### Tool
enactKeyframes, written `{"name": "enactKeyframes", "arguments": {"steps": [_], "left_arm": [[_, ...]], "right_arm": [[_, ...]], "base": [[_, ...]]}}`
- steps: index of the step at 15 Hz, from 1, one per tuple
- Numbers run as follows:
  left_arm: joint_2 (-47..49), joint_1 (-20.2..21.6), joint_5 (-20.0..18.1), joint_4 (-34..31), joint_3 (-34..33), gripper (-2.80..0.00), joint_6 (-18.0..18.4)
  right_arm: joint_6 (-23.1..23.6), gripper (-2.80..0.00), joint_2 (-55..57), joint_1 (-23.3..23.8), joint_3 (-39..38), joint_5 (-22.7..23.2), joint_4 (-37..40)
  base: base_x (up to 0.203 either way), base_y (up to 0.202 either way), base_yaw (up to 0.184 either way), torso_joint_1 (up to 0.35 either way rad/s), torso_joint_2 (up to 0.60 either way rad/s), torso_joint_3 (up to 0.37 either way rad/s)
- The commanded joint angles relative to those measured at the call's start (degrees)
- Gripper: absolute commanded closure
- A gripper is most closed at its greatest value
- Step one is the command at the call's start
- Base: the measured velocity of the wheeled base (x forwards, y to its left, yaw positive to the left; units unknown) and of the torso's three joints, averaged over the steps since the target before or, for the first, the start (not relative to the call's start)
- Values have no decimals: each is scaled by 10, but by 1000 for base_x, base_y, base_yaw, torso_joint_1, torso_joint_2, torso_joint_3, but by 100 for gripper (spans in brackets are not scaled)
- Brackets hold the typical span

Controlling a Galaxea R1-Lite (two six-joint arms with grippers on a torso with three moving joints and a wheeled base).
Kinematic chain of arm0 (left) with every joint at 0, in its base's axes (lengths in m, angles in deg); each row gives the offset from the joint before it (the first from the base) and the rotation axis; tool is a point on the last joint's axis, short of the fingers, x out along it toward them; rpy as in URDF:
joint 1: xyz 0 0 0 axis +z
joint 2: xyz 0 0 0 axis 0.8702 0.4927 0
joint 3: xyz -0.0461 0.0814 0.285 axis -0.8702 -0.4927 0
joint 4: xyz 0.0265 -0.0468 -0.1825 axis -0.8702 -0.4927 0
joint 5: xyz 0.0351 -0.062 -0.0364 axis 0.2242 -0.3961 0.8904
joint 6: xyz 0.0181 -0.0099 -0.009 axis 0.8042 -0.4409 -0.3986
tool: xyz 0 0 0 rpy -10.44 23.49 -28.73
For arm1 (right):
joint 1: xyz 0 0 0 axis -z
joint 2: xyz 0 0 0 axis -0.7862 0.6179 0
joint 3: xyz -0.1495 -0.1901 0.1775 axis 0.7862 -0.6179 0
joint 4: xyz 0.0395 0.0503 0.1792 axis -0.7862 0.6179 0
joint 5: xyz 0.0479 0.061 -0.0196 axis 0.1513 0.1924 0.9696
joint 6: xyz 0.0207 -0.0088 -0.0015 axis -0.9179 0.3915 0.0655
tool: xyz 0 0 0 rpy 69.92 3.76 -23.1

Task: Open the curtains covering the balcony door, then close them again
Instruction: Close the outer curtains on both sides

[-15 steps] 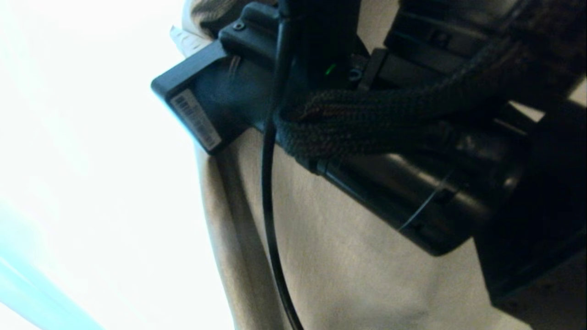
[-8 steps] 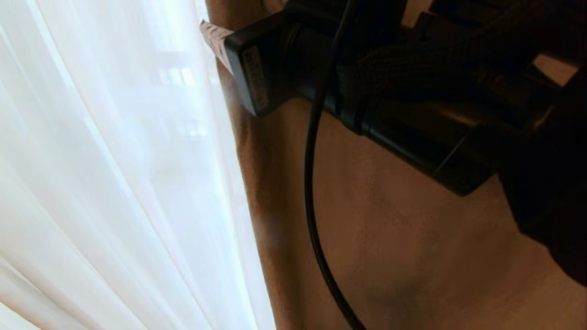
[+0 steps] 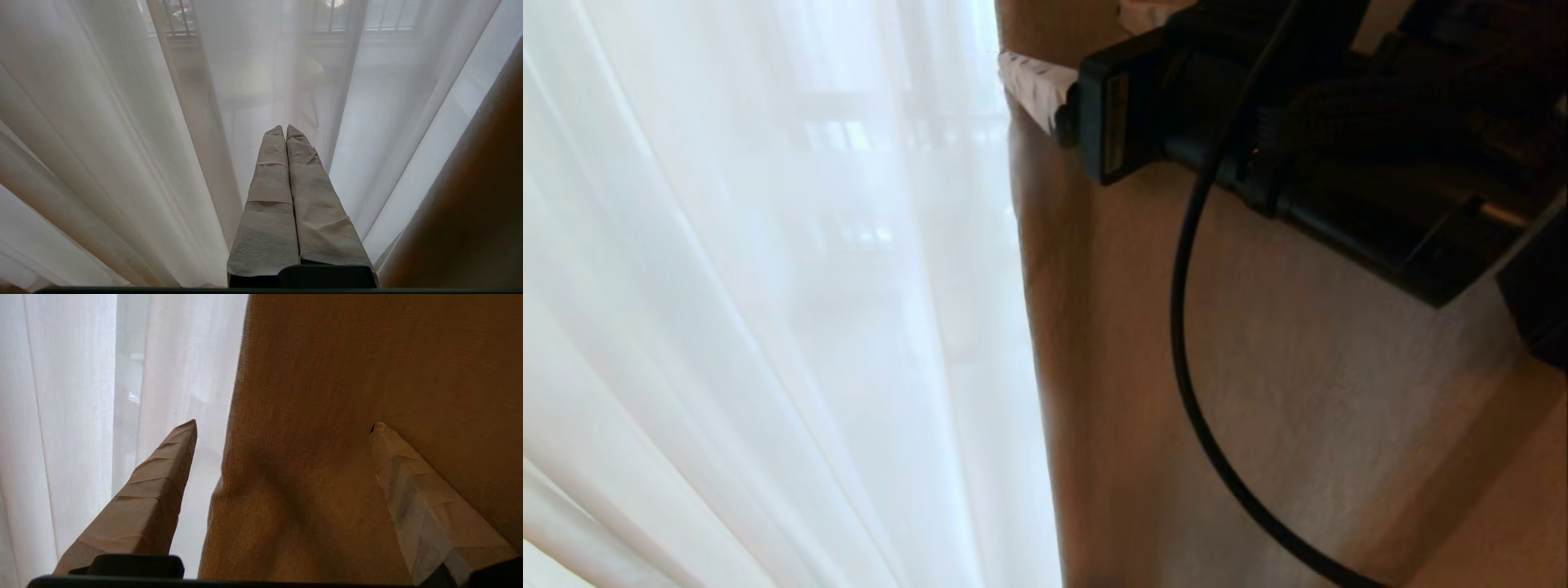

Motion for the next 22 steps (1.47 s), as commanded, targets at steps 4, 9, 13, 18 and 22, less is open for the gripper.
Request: {"name": "enactKeyframes", "arguments": {"steps": [4,9,13,18,22], "left_arm": [[0,1,0,0,0,0,0],[0,1,0,0,0,0,0],[0,0,0,0,0,0,0],[0,1,0,0,0,0,-1],[0,0,0,0,0,0,0]], "right_arm": [[-15,-280,-86,30,-79,1,-2],[-46,-280,-138,74,-135,1,-2],[-56,-280,-180,102,-174,1,-4],[-56,0,-249,109,-256,1,-9],[-55,0,-296,128,-307,1,-6]], "base": [[0,0,0,0,0,0],[0,0,0,0,0,0],[0,0,0,0,0,0],[0,0,0,0,0,0],[0,0,0,0,0,0]]}}
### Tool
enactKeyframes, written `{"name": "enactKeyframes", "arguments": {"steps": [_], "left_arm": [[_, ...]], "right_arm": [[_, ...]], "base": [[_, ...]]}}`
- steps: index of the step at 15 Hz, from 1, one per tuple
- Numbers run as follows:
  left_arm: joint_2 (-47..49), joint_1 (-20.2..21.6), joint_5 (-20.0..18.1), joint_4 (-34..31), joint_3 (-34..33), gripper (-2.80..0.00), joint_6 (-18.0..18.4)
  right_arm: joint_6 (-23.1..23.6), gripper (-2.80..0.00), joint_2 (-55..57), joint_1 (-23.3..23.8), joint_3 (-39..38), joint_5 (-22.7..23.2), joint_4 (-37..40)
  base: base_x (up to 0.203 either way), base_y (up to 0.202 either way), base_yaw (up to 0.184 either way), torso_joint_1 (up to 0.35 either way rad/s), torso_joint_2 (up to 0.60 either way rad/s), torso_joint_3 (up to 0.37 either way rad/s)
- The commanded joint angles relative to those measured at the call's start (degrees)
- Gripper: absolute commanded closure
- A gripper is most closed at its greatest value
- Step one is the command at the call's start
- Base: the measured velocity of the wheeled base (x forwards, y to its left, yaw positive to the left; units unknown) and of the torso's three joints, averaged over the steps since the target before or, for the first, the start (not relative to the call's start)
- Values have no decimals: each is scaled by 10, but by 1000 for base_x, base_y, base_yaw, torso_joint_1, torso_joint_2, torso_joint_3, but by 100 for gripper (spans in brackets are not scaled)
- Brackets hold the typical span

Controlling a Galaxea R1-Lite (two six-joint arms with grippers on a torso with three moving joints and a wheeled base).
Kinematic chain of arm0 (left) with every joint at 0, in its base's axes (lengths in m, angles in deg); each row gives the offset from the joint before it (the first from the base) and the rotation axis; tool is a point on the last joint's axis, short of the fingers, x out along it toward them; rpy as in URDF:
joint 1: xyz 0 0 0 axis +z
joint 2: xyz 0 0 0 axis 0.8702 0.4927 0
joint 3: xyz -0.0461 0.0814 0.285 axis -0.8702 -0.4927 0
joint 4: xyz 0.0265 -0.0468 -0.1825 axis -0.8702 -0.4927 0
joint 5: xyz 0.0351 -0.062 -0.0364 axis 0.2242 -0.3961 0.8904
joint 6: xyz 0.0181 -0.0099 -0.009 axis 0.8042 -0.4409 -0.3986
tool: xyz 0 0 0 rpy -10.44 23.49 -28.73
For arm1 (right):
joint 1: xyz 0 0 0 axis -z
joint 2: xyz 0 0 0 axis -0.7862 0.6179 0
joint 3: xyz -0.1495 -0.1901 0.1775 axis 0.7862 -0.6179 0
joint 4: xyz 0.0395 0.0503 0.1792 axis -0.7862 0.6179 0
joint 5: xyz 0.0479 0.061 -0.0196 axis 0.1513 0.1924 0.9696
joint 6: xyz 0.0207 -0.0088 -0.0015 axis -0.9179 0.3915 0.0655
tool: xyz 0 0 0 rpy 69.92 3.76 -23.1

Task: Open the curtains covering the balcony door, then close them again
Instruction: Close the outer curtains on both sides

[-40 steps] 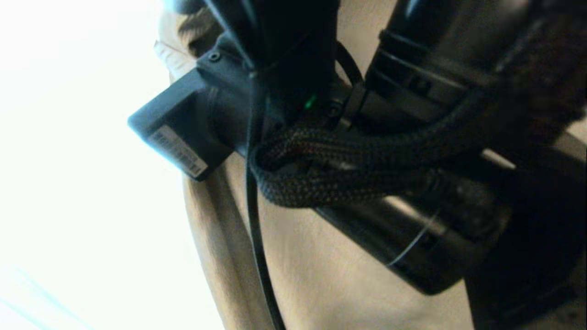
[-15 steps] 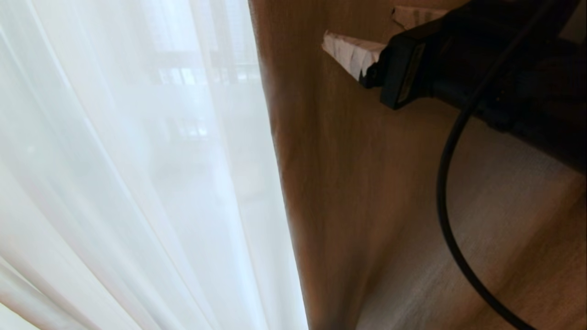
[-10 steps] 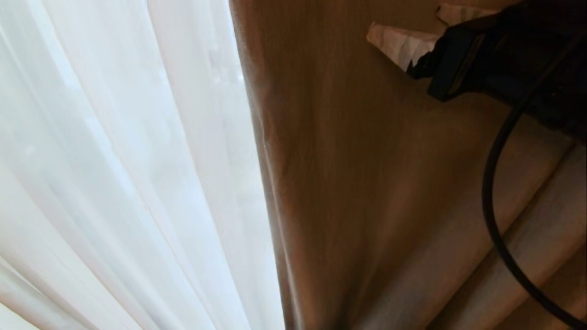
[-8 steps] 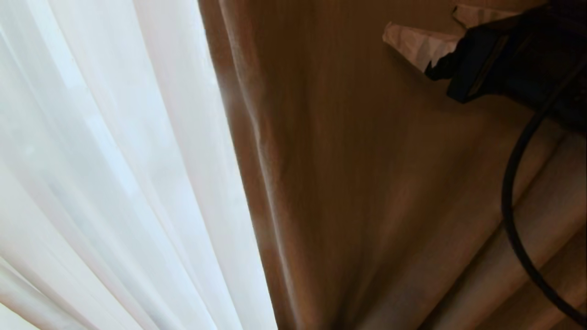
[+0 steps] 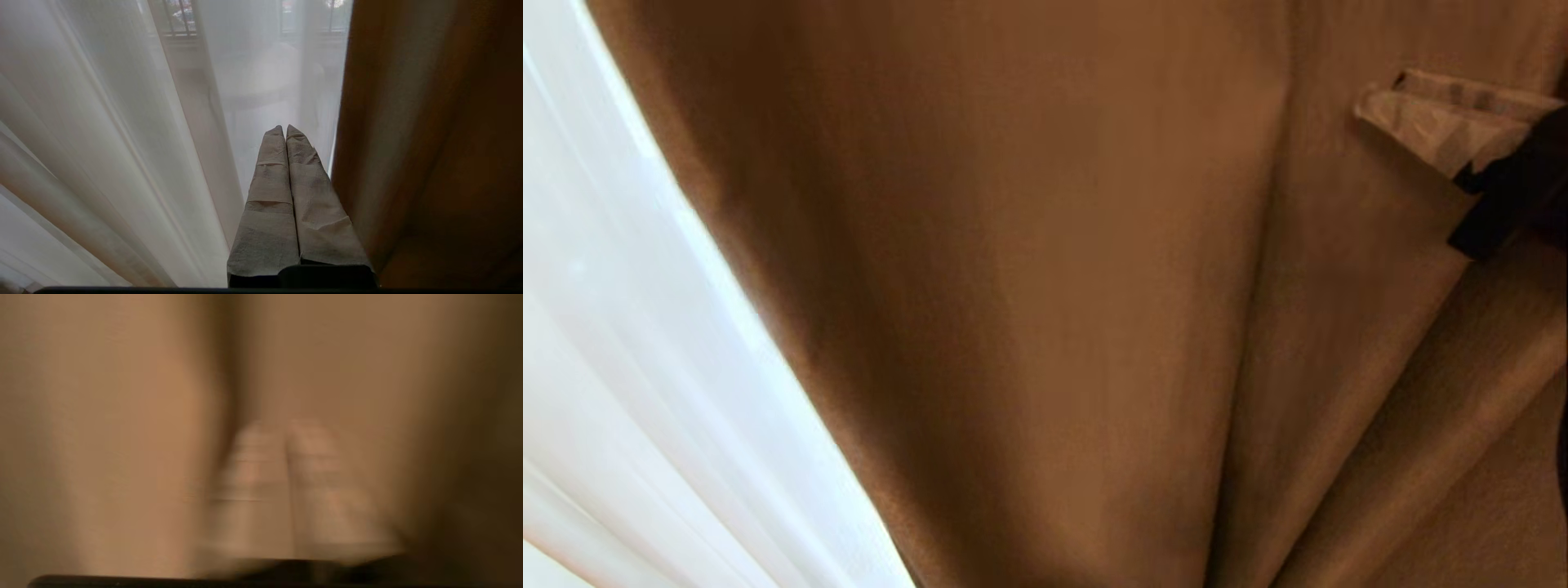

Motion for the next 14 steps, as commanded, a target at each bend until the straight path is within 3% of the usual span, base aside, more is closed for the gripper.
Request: {"name": "enactKeyframes", "arguments": {"steps": [1,7,14], "left_arm": [[0,1,0,-1,0,0,0],[0,0,0,0,0,0,-1],[0,0,0,0,0,0,-1]], "right_arm": [[1,0,-41,10,-29,-1,0],[1,0,-102,25,-92,-1,3],[0,0,-247,54,-242,1,26]], "base": [[0,0,0,0,0,0],[0,0,0,0,0,0],[0,0,0,0,0,0]]}}
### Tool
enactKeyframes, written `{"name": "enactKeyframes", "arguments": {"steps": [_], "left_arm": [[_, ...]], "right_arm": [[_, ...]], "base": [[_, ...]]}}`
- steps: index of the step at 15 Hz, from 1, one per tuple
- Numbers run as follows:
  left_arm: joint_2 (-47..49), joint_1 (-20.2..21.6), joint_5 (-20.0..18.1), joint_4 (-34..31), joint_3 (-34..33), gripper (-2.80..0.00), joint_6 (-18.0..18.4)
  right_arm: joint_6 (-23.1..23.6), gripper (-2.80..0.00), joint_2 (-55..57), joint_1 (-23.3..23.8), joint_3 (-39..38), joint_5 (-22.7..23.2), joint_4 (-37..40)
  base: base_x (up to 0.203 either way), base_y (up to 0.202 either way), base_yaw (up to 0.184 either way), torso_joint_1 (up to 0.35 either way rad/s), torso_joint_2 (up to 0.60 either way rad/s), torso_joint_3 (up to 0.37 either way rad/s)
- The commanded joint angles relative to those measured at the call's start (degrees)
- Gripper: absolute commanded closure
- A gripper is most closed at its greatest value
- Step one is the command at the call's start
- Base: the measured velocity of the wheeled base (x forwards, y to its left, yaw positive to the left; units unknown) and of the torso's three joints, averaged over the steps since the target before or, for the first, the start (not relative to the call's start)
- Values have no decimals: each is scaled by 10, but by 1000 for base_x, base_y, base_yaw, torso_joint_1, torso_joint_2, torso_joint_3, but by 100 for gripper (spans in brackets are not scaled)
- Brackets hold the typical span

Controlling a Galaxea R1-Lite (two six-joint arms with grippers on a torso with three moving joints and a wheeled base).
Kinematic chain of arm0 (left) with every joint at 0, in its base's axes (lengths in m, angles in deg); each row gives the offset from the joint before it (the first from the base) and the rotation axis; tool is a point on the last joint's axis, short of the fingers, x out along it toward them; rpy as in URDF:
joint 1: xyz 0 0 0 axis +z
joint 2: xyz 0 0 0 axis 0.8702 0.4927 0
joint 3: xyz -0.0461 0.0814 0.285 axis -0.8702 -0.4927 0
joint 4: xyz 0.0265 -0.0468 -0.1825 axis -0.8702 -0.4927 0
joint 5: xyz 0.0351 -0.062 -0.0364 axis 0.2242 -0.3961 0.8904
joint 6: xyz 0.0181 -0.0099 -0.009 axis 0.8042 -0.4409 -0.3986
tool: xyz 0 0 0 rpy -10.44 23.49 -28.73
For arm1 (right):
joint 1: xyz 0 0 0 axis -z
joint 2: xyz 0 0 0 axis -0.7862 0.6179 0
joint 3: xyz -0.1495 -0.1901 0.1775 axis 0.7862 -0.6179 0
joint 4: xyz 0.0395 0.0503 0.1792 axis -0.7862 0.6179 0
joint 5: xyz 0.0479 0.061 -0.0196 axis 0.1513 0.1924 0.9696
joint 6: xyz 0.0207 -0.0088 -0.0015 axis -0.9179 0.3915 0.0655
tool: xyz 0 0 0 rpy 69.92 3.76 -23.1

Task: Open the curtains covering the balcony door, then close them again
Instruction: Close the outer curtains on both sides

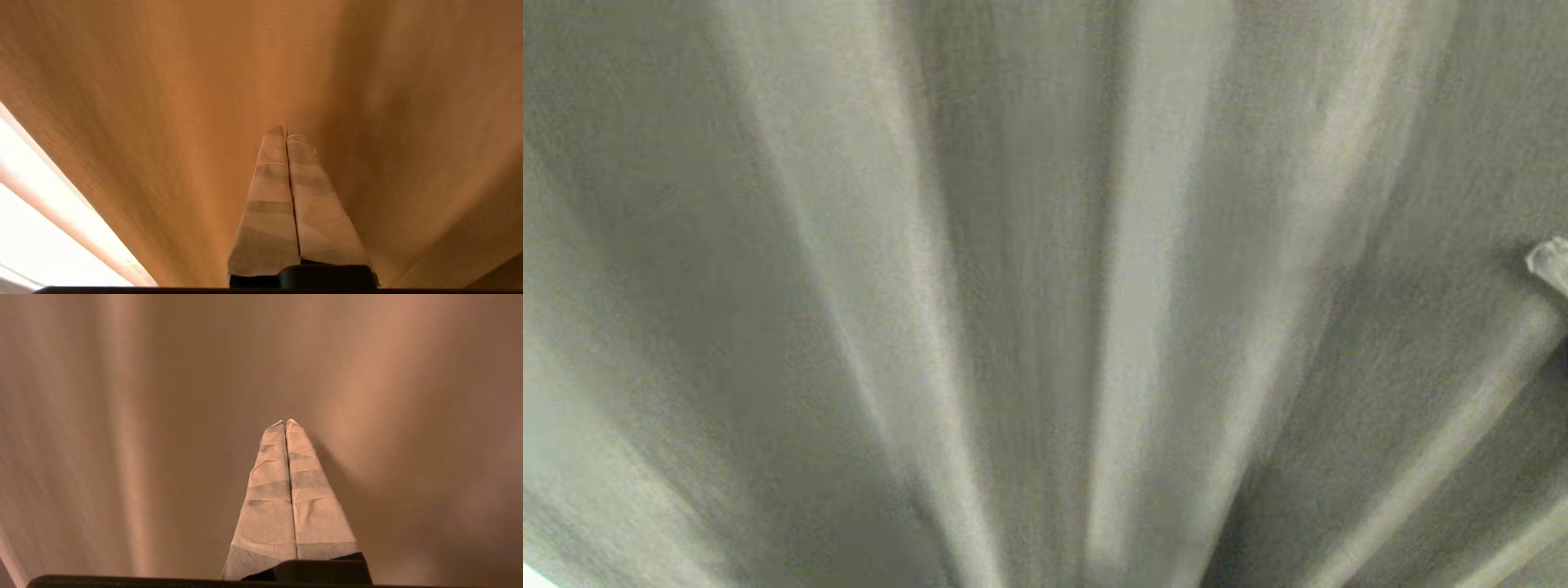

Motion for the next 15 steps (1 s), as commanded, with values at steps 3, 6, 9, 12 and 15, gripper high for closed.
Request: {"name": "enactKeyframes", "arguments": {"steps": [3,6,9,12,15], "left_arm": [[0,1,0,-1,0,0,0],[0,0,0,0,0,0,0],[0,1,0,-1,0,0,0],[0,0,0,-1,0,0,0],[0,0,0,0,0,0,0]], "right_arm": [[-6,0,-109,48,-48,1,76],[-40,0,-139,155,-50,1,153],[-57,0,-148,255,-67,27,179],[-57,0,-179,261,-104,35,179],[-53,0,-224,263,-152,35,177]], "base": [[0,0,0,0,0,0],[0,0,0,0,0,0],[0,0,0,0,0,0],[0,0,0,0,0,0],[0,0,0,0,0,0]]}}
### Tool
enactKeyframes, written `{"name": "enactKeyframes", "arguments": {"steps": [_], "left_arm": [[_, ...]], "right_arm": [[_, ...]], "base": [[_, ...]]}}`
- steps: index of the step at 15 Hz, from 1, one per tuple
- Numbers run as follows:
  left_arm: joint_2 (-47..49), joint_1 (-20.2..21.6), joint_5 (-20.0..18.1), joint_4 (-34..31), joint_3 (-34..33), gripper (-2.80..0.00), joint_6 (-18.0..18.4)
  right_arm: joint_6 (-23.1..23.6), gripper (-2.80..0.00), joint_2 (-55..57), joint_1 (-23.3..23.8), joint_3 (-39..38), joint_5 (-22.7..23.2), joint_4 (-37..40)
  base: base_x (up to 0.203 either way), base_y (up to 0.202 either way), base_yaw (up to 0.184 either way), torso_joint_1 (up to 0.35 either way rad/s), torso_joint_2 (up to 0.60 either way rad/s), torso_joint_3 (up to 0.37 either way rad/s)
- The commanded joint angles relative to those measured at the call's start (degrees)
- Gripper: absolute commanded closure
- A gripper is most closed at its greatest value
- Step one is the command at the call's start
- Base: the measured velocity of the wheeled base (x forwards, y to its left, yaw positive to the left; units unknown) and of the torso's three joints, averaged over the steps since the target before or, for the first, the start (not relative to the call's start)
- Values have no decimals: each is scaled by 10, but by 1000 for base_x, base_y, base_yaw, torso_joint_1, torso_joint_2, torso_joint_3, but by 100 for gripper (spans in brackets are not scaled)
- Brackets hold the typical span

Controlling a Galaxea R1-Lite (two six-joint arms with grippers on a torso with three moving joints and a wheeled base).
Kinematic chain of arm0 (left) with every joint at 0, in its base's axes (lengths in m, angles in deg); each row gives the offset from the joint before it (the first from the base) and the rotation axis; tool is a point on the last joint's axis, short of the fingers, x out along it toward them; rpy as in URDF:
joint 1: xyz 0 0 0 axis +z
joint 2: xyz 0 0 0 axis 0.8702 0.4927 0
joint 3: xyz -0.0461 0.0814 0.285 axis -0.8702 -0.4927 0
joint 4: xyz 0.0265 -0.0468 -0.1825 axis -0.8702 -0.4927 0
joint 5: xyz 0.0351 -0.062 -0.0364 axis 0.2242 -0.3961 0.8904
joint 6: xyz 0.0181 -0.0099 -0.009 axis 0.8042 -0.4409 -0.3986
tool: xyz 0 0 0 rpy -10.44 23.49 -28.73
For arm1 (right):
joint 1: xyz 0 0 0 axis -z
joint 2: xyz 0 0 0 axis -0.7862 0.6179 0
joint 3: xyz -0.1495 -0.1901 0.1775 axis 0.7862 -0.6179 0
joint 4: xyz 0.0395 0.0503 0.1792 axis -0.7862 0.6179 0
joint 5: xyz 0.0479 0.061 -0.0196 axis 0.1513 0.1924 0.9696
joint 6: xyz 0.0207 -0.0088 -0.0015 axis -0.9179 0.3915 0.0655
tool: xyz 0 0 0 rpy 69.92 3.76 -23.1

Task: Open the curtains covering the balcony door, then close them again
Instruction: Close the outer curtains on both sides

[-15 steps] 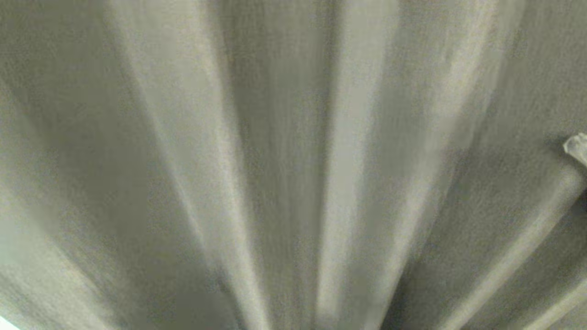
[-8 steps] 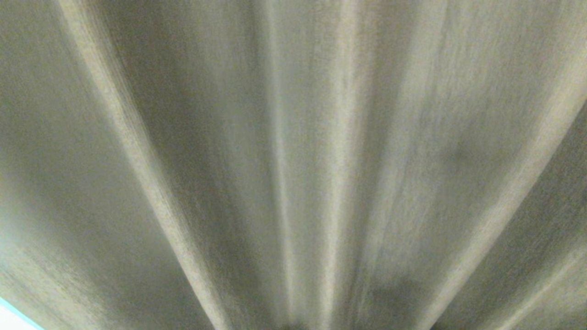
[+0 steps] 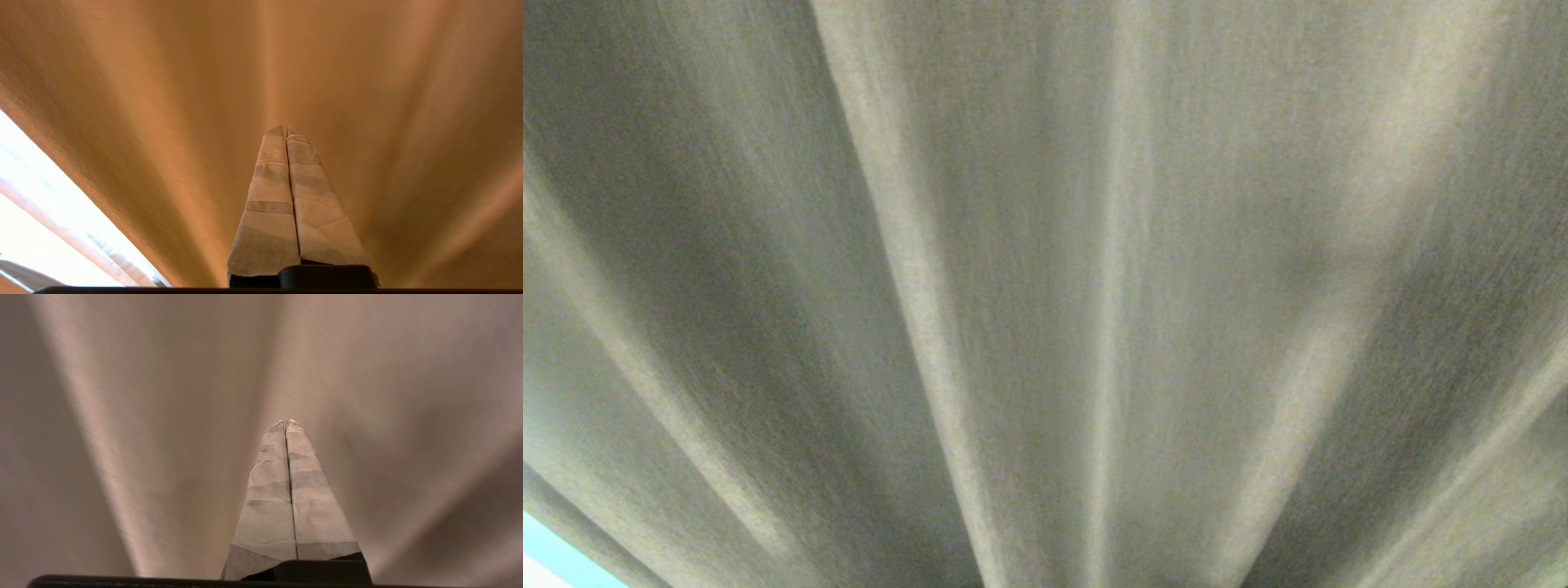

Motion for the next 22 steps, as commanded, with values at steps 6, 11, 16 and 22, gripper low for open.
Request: {"name": "enactKeyframes", "arguments": {"steps": [6,11,16,22], "left_arm": [[0,0,0,0,0,0,-1],[0,0,0,0,0,0,-1],[0,1,0,0,0,0,0],[0,0,0,0,0,0,0]], "right_arm": [[-7,0,-109,25,-160,22,-61],[-14,0,-142,42,-160,60,65],[-9,0,-201,112,-160,137,150],[-42,0,-304,107,-160,126,169]], "base": [[0,0,0,0,0,0],[0,0,0,0,0,0],[0,0,0,0,0,0],[0,0,0,0,0,0]]}}
